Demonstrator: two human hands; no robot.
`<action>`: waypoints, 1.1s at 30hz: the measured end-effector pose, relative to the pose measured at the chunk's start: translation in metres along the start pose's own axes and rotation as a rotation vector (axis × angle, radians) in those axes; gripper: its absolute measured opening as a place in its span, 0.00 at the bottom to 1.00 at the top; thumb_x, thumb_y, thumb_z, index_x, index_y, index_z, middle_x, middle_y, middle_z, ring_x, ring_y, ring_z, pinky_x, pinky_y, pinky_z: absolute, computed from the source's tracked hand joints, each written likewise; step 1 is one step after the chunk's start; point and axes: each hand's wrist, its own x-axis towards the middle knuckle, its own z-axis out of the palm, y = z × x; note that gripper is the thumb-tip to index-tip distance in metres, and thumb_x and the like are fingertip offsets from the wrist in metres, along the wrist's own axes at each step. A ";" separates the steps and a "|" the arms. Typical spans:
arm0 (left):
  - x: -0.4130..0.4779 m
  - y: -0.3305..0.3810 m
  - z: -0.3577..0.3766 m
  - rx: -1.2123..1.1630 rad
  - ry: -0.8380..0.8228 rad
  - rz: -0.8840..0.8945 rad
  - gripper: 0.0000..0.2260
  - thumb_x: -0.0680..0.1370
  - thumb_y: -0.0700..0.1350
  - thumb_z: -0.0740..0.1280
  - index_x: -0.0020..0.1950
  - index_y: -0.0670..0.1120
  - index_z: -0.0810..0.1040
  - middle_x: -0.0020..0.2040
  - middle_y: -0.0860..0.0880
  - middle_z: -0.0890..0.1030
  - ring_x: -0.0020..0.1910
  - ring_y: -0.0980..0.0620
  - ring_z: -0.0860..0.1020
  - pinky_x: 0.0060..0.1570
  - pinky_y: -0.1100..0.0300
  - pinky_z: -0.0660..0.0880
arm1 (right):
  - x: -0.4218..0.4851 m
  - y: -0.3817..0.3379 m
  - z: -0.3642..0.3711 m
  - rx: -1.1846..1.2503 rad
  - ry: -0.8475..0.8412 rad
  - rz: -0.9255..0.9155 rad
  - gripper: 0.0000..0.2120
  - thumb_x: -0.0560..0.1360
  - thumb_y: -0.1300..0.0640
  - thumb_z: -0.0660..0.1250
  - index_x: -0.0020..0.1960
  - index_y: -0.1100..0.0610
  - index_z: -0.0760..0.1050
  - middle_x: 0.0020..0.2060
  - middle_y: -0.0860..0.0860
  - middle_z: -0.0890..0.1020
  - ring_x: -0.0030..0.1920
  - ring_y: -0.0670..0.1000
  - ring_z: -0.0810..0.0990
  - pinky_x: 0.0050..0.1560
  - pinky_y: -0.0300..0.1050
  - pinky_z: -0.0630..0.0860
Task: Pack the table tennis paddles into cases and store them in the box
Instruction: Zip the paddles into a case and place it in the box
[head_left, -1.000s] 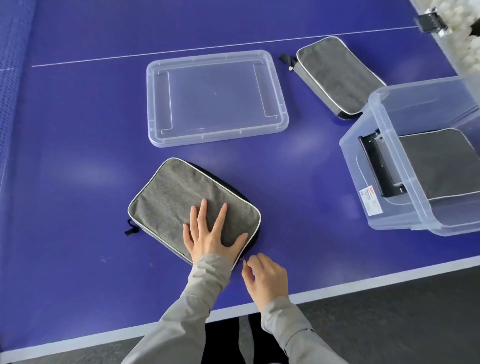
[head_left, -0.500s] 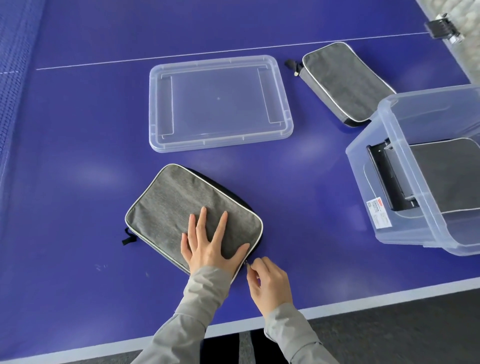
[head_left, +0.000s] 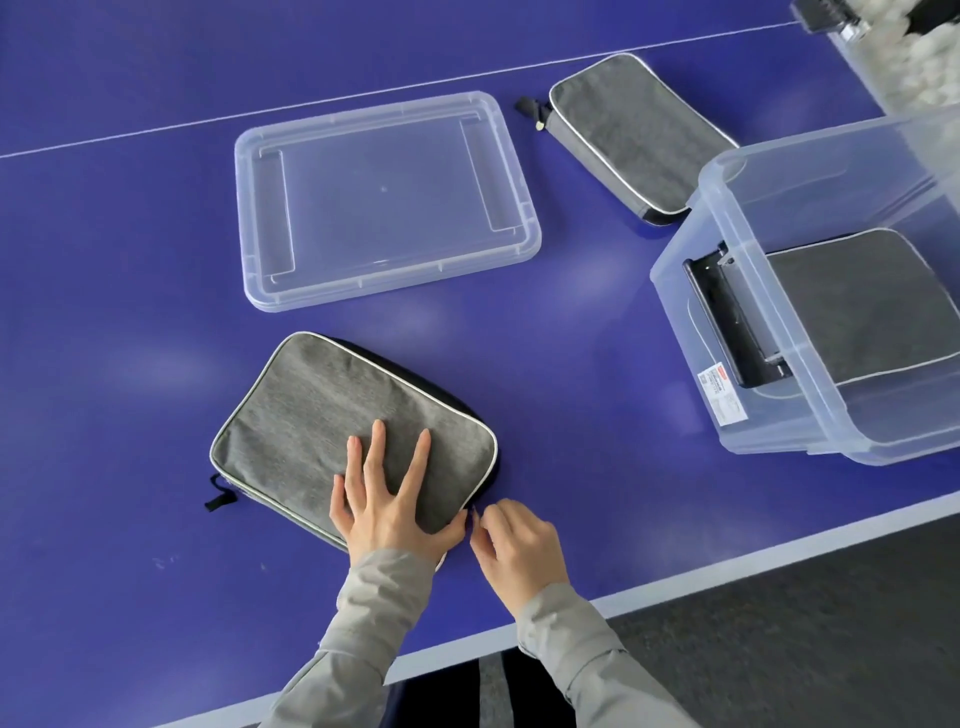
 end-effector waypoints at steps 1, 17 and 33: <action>-0.001 0.000 0.000 0.006 0.008 0.012 0.40 0.56 0.60 0.73 0.68 0.58 0.71 0.75 0.46 0.62 0.76 0.42 0.55 0.70 0.43 0.52 | 0.007 0.003 -0.001 0.016 0.018 0.038 0.18 0.77 0.61 0.58 0.28 0.60 0.66 0.24 0.53 0.68 0.23 0.54 0.68 0.19 0.43 0.62; 0.000 0.004 -0.006 0.042 -0.025 0.036 0.41 0.53 0.57 0.78 0.66 0.57 0.74 0.72 0.44 0.67 0.72 0.39 0.63 0.65 0.39 0.61 | 0.094 0.042 -0.012 0.369 -0.195 0.174 0.04 0.72 0.65 0.68 0.39 0.61 0.75 0.30 0.51 0.77 0.29 0.50 0.71 0.33 0.41 0.70; 0.006 -0.002 -0.015 0.014 -0.050 0.069 0.43 0.53 0.64 0.76 0.68 0.56 0.73 0.72 0.45 0.68 0.71 0.40 0.65 0.63 0.42 0.65 | 0.168 0.005 0.008 0.241 -0.530 0.178 0.02 0.75 0.62 0.65 0.45 0.57 0.75 0.33 0.43 0.75 0.37 0.47 0.75 0.41 0.40 0.71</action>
